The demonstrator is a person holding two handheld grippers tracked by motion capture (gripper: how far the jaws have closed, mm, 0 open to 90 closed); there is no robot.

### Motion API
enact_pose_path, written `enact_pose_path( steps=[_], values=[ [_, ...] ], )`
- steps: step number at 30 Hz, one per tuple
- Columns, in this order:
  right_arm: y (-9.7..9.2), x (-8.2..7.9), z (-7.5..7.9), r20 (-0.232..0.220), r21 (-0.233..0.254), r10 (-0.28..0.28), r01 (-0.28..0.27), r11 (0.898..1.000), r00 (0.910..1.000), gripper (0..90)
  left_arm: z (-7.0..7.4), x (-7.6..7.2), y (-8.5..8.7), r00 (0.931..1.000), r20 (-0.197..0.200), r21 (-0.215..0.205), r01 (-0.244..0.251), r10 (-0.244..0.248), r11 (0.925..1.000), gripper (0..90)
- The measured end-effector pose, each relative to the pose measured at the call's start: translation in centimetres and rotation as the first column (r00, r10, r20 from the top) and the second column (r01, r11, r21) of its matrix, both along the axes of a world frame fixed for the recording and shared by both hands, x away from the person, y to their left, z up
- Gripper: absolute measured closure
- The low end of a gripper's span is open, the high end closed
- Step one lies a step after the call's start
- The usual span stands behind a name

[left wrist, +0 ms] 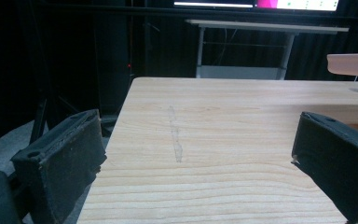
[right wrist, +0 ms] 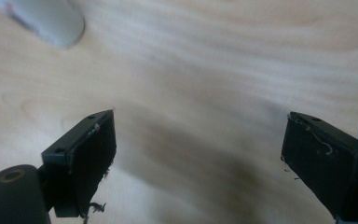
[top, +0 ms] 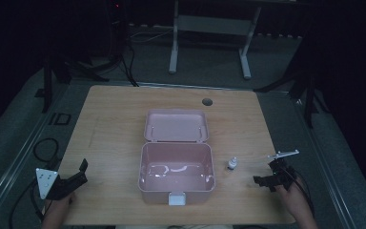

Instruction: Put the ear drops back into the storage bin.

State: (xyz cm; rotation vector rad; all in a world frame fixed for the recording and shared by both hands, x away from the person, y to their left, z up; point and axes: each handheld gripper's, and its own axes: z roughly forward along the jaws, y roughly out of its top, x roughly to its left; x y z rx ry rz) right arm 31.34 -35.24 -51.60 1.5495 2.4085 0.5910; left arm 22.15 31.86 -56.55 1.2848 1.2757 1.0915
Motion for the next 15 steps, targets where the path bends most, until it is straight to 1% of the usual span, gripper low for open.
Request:
enact_pose_path(
  steps=[1,2,4,5,7,8,9,11,12,13,14,15],
  values=[
    [0.0,0.0,0.0,-0.018,-0.009,0.006,-0.006,1.0,0.9998,9.8,0.0,0.0,0.0,1.0,0.0,0.0,0.0,0.0,1.0,2.4],
    [0.0,0.0,0.0,-0.018,-0.009,0.006,-0.006,1.0,0.9998,9.8,0.0,0.0,0.0,1.0,0.0,0.0,0.0,0.0,1.0,2.4],
    [-0.1,0.0,0.1,-0.056,-0.034,0.022,-0.024,0.999,0.9982,9.8,0.0,0.0,0.0,1.0,0.0,0.001,0.0,0.0,1.0,2.4],
    [0.0,0.0,0.1,-0.09,-0.057,0.044,-0.05,0.997,0.9949,9.8,0.0,0.0,0.0,1.0,-0.001,0.001,-0.001,0.001,1.0,2.3],
    [0.0,0.0,0.2,-0.125,-0.084,0.068,-0.079,0.993,0.9897,9.8,0.0,0.0,0.0,1.0,0.0,0.001,0.0,0.0,1.0,2.4],
    [0.0,0.0,0.2,-0.125,-0.084,0.068,-0.079,0.993,0.9897,9.8,0.0,0.0,0.0,1.0,0.0,0.001,-0.001,0.001,1.0,2.4],
    [0.1,-0.1,0.5,-0.154,-0.109,0.092,-0.109,0.988,0.9838,9.8,0.0,0.0,0.0,1.0,0.0,0.001,0.0,0.0,1.0,2.4],
    [0.2,-0.1,0.8,-0.184,-0.12,0.123,-0.147,0.982,0.9753,9.8,0.0,0.0,0.0,1.0,0.0,0.001,-0.001,0.001,1.0,2.4],
    [0.2,-0.1,0.8,-0.184,-0.12,0.123,-0.147,0.982,0.9753,9.8,0.0,0.0,0.0,1.0,0.0,0.002,-0.001,0.001,1.0,2.4],
    [0.3,-0.2,1.2,-0.219,-0.123,0.148,-0.177,0.976,0.9646,9.8,0.0,0.0,0.0,1.0,0.0,0.002,-0.001,0.001,1.0,2.3],
    [0.3,-0.2,1.2,-0.219,-0.123,0.148,-0.177,0.976,0.9646,9.8,0.0,0.0,0.0,1.0,0.0,0.002,-0.001,0.001,1.0,2.4],
    [0.4,-0.2,1.5,-0.254,-0.149,0.169,-0.211,0.966,0.9522,9.9,0.0,0.0,0.0,1.0,0.0,0.002,-0.001,0.001,1.0,2.4]
  ],
)
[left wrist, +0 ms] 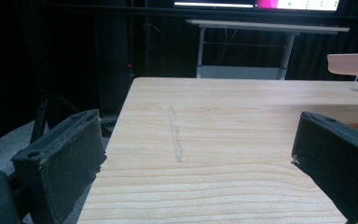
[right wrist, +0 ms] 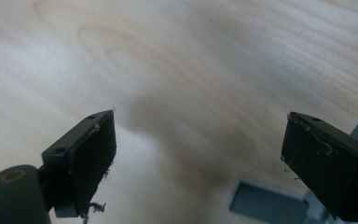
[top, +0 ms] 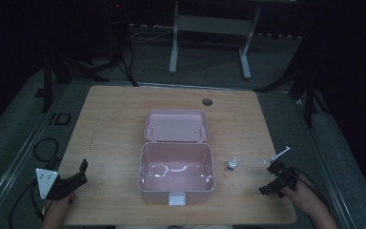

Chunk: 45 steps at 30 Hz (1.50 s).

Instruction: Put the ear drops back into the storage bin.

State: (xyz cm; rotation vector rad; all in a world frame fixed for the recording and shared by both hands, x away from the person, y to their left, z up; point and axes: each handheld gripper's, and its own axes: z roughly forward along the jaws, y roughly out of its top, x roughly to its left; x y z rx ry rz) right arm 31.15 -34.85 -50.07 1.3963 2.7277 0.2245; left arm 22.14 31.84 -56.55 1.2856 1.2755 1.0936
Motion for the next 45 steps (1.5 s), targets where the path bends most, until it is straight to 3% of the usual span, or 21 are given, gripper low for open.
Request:
enact_pose_path(
  steps=[3,4,6,7,8,14,18,20,22,25,31,40,45],
  values=[
    [0.1,0.0,0.4,-0.035,-0.032,0.032,-0.033,0.999,0.9989,9.9,0.0,0.0,0.0,1.0,0.0,-0.001,0.0,0.0,1.0,2.4],
    [0.4,-0.1,0.7,-0.083,-0.07,0.081,-0.087,0.994,0.9932,9.9,0.0,0.0,0.0,1.0,0.0,-0.001,0.0,0.0,1.0,2.4],
    [0.6,-0.1,0.9,-0.12,-0.089,0.128,-0.139,0.986,0.9845,9.9,0.0,0.0,0.0,1.0,0.0,-0.001,0.0,0.0,1.0,2.4],
    [0.6,-0.1,0.9,-0.12,-0.089,0.128,-0.139,0.986,0.9845,9.9,0.0,0.0,0.0,1.0,0.0,-0.001,0.0,0.0,1.0,2.4],
    [0.8,0.0,1.1,-0.152,-0.095,0.161,-0.177,0.98,0.9751,9.9,0.0,0.0,0.0,1.0,0.0,0.0,0.0,0.0,1.0,2.4],
    [1.4,0.4,1.4,-0.198,-0.107,0.198,-0.222,0.969,0.9599,9.9,0.0,0.0,0.0,1.0,0.0,-0.001,0.0,0.0,1.0,2.4],
    [2.2,0.9,1.1,-0.224,-0.123,0.247,-0.279,0.952,0.9428,9.9,0.0,0.0,0.0,1.0,0.0,0.001,0.001,-0.001,1.0,2.4],
    [2.3,0.9,1.1,-0.225,-0.129,0.262,-0.296,0.947,0.9383,9.9,0.0,0.0,0.0,1.0,0.0,0.0,0.001,-0.001,1.0,2.4],
    [2.8,1.1,1.1,-0.229,-0.125,0.308,-0.342,0.931,0.9235,9.9,0.0,0.0,0.0,1.0,0.0,0.0,0.001,-0.001,1.0,2.4],
    [3.3,1.4,1.3,-0.21,-0.096,0.337,-0.362,0.927,0.9179,9.9,0.0,0.0,0.0,1.0,0.0,-0.001,0.001,-0.001,1.0,2.4],
    [4.5,2.1,1.5,-0.192,-0.098,0.387,-0.41,0.907,0.9018,13.0,0.0,0.0,0.0,1.0,0.0,0.0,0.001,-0.001,1.0,2.3],
    [6.4,3.8,1.4,-0.195,-0.075,0.391,-0.411,0.909,0.8997,13.8,0.0,0.0,0.0,1.0,0.0,-0.001,0.003,-0.003,1.0,2.4],
    [7.6,5.0,1.0,-0.191,-0.089,0.417,-0.439,0.894,0.8887,16.9,0.0,0.0,0.0,1.0,0.0,-0.001,0.004,-0.004,1.0,2.4]
  ],
)
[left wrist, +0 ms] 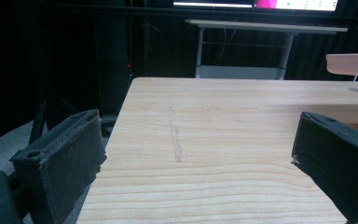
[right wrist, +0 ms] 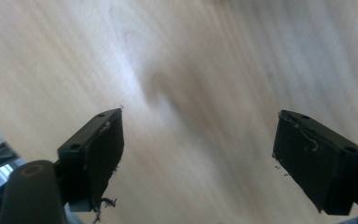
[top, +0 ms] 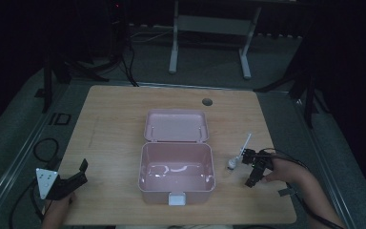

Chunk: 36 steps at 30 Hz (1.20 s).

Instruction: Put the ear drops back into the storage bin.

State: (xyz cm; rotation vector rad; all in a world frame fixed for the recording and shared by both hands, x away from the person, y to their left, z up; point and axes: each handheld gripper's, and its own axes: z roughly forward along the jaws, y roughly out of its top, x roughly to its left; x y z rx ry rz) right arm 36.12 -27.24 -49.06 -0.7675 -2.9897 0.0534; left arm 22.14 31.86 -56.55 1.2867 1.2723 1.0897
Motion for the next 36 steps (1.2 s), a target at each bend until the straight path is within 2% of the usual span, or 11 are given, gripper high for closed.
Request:
enact_pose_path(
  steps=[5,8,17,20,25,28,32,36],
  values=[
    [1.3,0.9,-0.2,0.006,0.034,0.057,-0.057,0.998,0.9984,24.2,0.0,0.0,0.0,1.0,0.0,0.0,0.0,0.0,1.0,2.4],
    [2.0,1.3,-0.5,0.003,0.039,0.072,-0.072,0.997,0.9974,26.7,0.0,0.0,0.0,1.0,-0.001,-0.001,0.0,0.0,1.0,2.4],
    [3.3,2.8,-0.9,0.016,0.061,0.082,-0.083,0.995,0.9965,33.2,0.0,0.0,0.0,1.0,-0.002,-0.001,0.001,-0.001,1.0,2.4],
    [3.6,3.0,-1.0,0.018,0.058,0.086,-0.087,0.995,0.9961,34.1,0.0,0.0,0.0,1.0,-0.001,-0.001,0.001,-0.001,1.0,2.4],
    [4.5,3.5,-1.0,0.021,0.051,0.105,-0.106,0.993,0.9942,42.5,0.0,0.0,0.0,1.0,-0.001,-0.001,0.002,-0.002,1.0,2.4],
    [4.8,3.5,-1.1,0.02,0.047,0.113,-0.114,0.992,0.9934,44.1,0.0,0.0,0.0,1.0,0.0,-0.001,0.003,-0.003,1.0,2.4],
    [5.4,3.7,-1.3,0.006,0.05,0.122,-0.122,0.991,0.9926,49.3,0.0,0.0,0.0,1.0,0.0,0.0,0.003,-0.003,1.0,2.4],
    [5.7,3.8,-1.4,-0.004,0.029,0.135,-0.134,0.99,0.9909,57.3,0.0,0.0,0.0,1.0,0.0,0.0,0.003,-0.003,1.0,2.4]
  ],
)
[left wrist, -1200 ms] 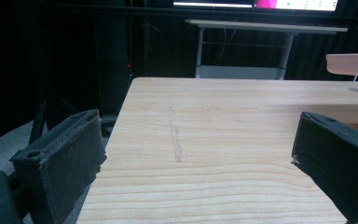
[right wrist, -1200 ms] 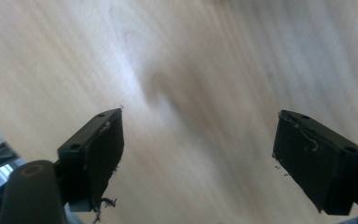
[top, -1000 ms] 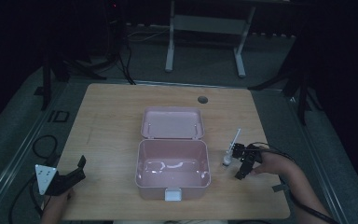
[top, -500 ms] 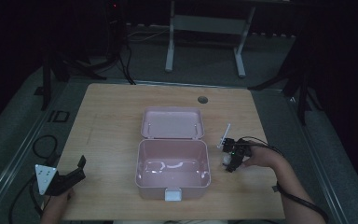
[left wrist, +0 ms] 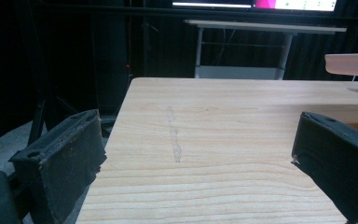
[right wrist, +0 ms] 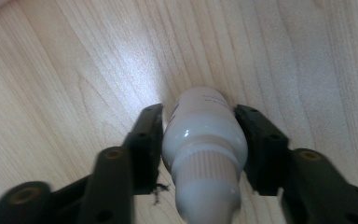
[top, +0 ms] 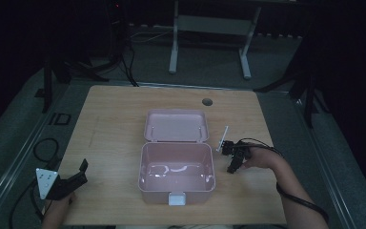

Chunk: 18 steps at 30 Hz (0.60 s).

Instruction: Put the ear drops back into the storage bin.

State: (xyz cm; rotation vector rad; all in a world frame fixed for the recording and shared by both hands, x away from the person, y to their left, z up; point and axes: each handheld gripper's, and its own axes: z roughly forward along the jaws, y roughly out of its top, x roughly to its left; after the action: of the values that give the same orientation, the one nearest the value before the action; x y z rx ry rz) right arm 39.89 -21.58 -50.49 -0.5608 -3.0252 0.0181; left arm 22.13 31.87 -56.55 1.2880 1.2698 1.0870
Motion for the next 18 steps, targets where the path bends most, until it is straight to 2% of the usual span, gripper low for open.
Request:
enact_pose_path(
  steps=[9,10,14,15,16,18],
  values=[
    [0.1,-0.6,0.4,0.004,-0.006,0.078,-0.078,0.997,0.997,59.2,0.0,0.0,0.0,1.0,0.0,0.001,0.0,0.0,1.0,2.3],
    [0.1,-0.9,0.5,0.008,-0.011,0.099,-0.099,0.995,0.995,59.3,0.0,0.0,0.0,1.0,0.0,0.001,-0.001,0.001,1.0,2.3],
    [-0.2,-1.2,0.7,0.007,-0.011,0.124,-0.124,0.992,0.9923,59.3,0.0,0.0,0.0,1.0,0.0,0.002,-0.001,0.001,1.0,2.4],
    [-0.2,-1.4,0.8,0.006,-0.011,0.137,-0.137,0.99,0.9905,59.2,0.0,0.0,0.0,1.0,0.0,0.002,-0.001,0.001,1.0,2.4],
    [-0.4,-1.7,1.0,0.006,-0.016,0.183,-0.183,0.983,0.9831,59.3,0.0,0.0,0.0,1.0,-0.001,0.002,-0.001,0.001,1.0,2.4],
    [-0.5,-2.2,1.1,0.01,-0.016,0.233,-0.233,0.972,0.9724,59.3,0.0,0.0,0.0,1.0,-0.001,0.002,-0.001,0.001,1.0,2.4]
  ],
)
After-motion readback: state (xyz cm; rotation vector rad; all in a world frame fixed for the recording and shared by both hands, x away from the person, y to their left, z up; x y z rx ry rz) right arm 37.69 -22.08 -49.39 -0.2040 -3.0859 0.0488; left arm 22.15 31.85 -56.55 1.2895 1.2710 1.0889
